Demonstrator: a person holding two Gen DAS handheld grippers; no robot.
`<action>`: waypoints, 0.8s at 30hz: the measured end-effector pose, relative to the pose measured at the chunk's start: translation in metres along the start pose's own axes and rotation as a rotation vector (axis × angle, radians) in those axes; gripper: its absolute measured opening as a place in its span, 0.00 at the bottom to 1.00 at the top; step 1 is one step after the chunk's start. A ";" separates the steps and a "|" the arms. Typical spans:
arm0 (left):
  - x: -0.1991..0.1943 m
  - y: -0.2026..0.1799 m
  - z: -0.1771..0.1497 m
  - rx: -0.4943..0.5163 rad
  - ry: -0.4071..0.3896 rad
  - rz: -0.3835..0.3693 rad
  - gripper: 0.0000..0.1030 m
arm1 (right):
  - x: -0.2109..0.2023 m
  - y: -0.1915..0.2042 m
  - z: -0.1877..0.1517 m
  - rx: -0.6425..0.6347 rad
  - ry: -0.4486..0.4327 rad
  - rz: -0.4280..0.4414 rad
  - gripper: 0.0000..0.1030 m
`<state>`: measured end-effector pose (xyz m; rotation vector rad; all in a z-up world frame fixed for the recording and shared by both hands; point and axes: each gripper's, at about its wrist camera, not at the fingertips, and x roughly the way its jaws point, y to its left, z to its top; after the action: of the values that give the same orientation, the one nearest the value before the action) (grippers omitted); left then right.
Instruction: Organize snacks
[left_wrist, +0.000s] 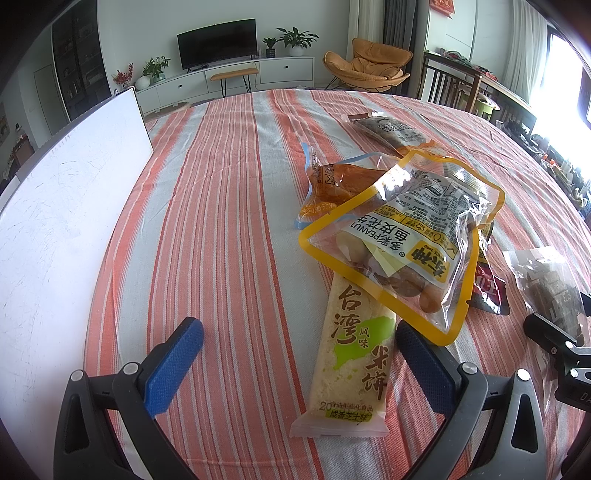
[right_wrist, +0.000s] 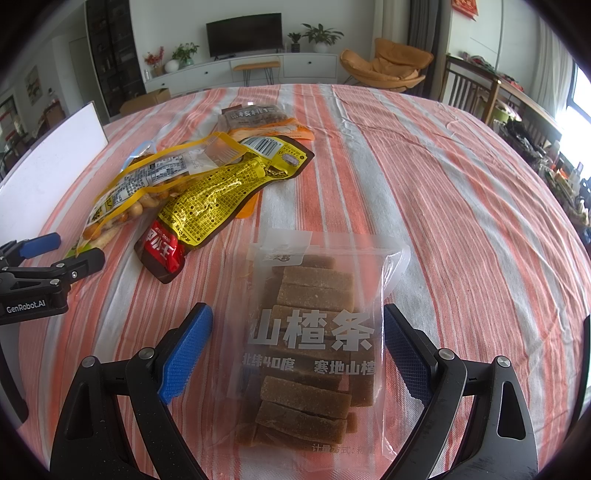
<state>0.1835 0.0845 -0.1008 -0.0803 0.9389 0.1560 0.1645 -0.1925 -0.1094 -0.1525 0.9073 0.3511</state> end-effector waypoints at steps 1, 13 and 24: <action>0.000 0.000 0.000 0.000 0.000 0.000 1.00 | 0.000 0.000 0.000 0.000 0.000 0.000 0.91; 0.000 0.000 0.000 0.000 0.000 0.000 1.00 | 0.000 0.000 0.000 0.000 0.000 0.000 0.91; 0.000 0.000 0.000 0.000 0.000 0.000 1.00 | -0.001 -0.001 0.000 0.006 0.001 -0.004 0.91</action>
<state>0.1837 0.0843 -0.1004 -0.0804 0.9391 0.1563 0.1643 -0.1933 -0.1086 -0.1485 0.9085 0.3449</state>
